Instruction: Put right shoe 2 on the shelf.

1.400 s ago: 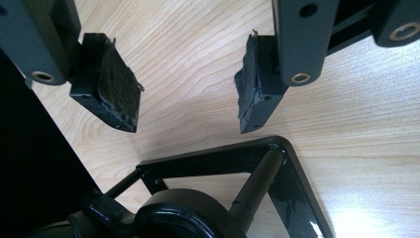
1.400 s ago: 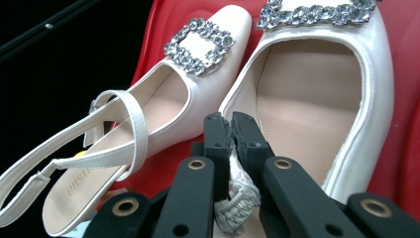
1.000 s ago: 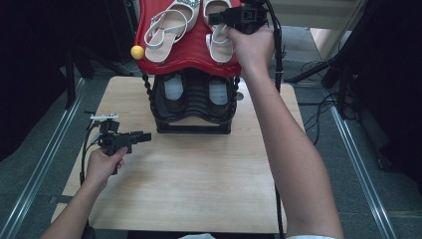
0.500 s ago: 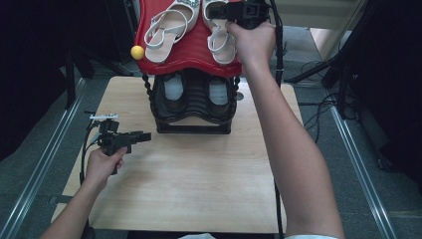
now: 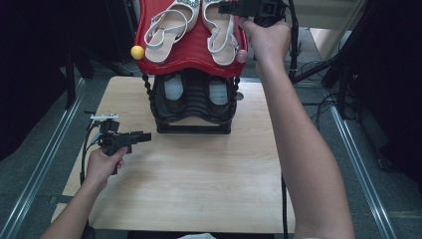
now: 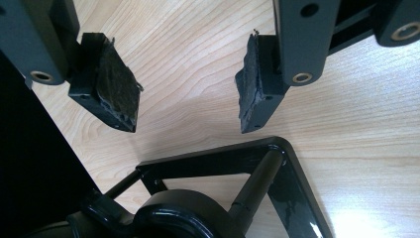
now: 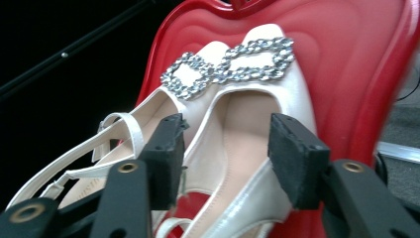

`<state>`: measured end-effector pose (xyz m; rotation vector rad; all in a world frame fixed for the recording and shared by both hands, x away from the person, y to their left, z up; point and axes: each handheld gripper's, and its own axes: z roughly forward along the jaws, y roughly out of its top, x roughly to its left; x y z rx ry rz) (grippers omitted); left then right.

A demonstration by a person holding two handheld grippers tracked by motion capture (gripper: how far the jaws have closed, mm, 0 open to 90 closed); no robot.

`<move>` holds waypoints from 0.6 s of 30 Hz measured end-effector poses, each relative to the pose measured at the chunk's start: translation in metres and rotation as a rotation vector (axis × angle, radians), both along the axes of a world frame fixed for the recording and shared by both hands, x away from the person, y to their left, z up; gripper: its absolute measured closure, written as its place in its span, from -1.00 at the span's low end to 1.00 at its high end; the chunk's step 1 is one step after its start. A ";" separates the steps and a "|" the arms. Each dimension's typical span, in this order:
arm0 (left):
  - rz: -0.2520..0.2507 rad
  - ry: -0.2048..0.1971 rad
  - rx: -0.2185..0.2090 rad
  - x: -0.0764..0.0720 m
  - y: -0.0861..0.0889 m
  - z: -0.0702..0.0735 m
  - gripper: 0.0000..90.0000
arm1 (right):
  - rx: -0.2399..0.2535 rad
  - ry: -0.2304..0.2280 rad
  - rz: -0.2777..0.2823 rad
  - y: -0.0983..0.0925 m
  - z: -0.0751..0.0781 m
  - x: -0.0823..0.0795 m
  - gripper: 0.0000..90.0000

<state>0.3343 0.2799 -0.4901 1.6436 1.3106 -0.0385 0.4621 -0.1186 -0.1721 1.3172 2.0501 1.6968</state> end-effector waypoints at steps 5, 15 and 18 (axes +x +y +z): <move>0.002 0.004 0.005 0.001 0.001 -0.001 -0.08 | -0.008 -0.011 -0.014 -0.010 -0.003 0.000 -0.11; -0.002 0.002 0.011 0.000 0.001 0.000 -0.08 | 0.040 -0.034 -0.060 -0.037 -0.016 -0.003 -0.24; -0.001 0.003 0.010 0.000 0.001 0.000 -0.08 | 0.035 -0.029 -0.067 -0.043 -0.023 -0.004 -0.24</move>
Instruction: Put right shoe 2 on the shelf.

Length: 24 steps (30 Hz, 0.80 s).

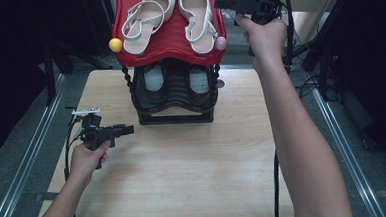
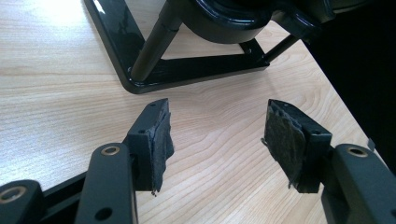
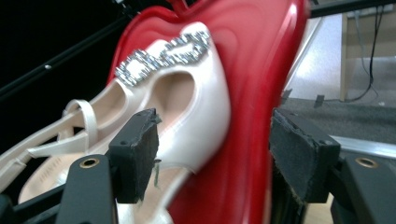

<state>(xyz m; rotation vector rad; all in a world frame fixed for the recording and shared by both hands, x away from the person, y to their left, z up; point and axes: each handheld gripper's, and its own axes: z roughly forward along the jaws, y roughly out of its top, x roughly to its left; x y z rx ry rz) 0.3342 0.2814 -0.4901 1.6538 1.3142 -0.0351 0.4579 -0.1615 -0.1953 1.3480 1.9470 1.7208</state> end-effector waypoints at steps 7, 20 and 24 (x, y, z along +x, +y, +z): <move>0.002 0.000 0.000 0.000 0.000 0.000 -0.08 | 0.008 0.016 -0.013 -0.018 -0.019 -0.001 -0.23; 0.010 -0.006 0.011 0.001 0.002 -0.001 -0.08 | -0.015 0.038 -0.021 -0.046 -0.069 -0.010 -0.20; 0.012 -0.005 0.011 0.001 0.002 -0.001 -0.08 | -0.018 0.044 -0.022 -0.052 -0.081 -0.015 -0.20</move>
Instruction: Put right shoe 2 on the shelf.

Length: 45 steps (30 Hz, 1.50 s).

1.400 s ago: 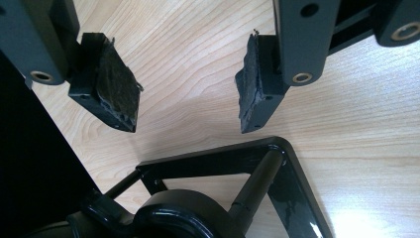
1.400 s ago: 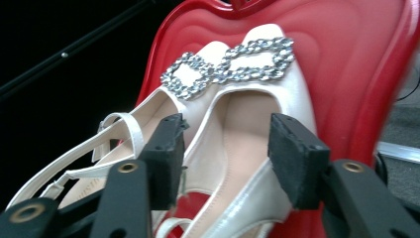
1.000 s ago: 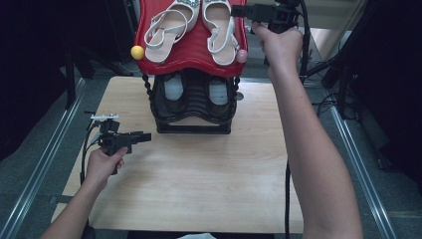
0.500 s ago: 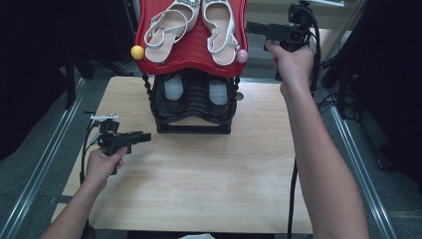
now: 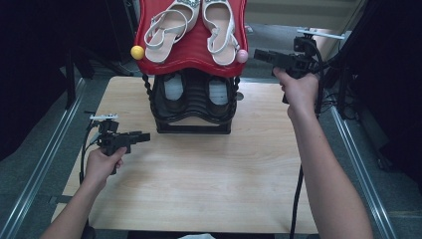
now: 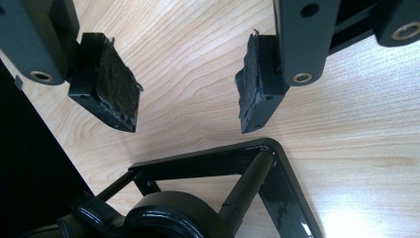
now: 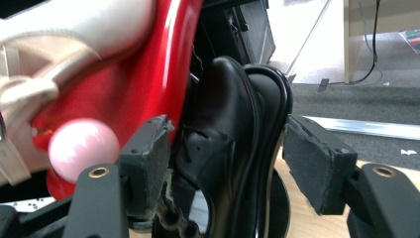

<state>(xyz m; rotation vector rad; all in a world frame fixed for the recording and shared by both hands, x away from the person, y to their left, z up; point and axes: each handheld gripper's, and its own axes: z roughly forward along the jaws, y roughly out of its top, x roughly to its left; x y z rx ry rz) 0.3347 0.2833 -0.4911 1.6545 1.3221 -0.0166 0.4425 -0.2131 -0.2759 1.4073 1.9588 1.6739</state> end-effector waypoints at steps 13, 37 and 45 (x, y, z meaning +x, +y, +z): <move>-0.004 -0.004 0.012 0.000 0.000 0.000 -0.08 | -0.001 0.068 0.000 -0.022 -0.051 -0.017 -0.17; -0.010 0.001 0.021 -0.001 -0.001 0.000 -0.08 | 0.000 0.137 0.039 -0.023 -0.136 -0.068 -0.14; -0.012 -0.008 0.019 -0.001 -0.001 0.000 -0.09 | -0.001 0.168 0.055 -0.024 -0.170 -0.085 -0.13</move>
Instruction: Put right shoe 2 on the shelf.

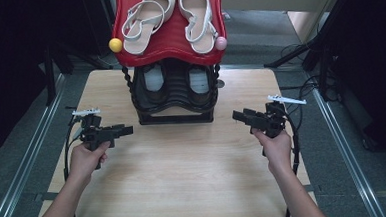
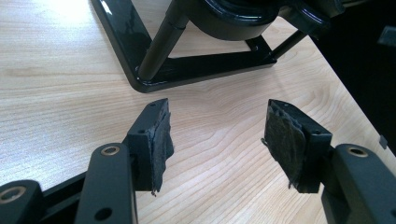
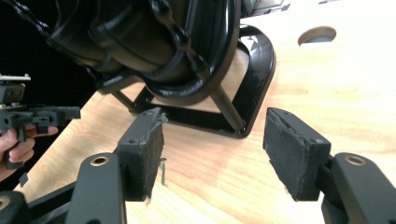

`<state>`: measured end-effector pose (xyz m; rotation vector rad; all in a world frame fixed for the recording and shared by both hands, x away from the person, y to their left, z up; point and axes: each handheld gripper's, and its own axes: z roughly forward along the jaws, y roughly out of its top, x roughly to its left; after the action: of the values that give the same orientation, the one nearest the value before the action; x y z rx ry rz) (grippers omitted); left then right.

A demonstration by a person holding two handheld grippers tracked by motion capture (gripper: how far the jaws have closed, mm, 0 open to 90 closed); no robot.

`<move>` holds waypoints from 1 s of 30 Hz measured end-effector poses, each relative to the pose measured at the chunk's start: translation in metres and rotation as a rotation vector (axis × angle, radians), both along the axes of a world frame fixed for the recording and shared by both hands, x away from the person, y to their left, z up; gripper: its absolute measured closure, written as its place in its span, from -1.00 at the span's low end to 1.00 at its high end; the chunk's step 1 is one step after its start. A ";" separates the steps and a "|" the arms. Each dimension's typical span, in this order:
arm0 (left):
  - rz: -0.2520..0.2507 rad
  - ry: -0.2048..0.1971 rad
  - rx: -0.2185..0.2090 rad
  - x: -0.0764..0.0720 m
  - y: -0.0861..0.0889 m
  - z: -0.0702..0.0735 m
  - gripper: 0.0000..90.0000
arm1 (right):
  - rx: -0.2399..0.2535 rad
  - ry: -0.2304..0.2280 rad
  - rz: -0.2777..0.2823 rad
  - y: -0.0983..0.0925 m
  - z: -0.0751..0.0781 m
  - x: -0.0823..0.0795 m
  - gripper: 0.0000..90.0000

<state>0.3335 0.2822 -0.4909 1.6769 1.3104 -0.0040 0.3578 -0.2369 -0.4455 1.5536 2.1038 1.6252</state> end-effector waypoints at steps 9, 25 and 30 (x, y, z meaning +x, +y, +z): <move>-0.004 0.000 -0.002 0.000 -0.001 0.000 -0.10 | 0.007 0.028 0.019 0.004 -0.026 -0.005 -0.11; -0.035 -0.013 0.049 -0.001 -0.012 -0.001 -0.13 | -0.030 0.043 0.066 0.016 -0.056 -0.005 -0.08; -0.044 -0.018 0.053 -0.001 -0.016 -0.001 -0.17 | -0.042 0.032 0.079 0.019 -0.056 -0.006 -0.10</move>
<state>0.3324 0.2661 -0.4923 1.7470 1.2698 0.0199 0.3521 -0.2176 -0.5010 1.5126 2.2284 1.5784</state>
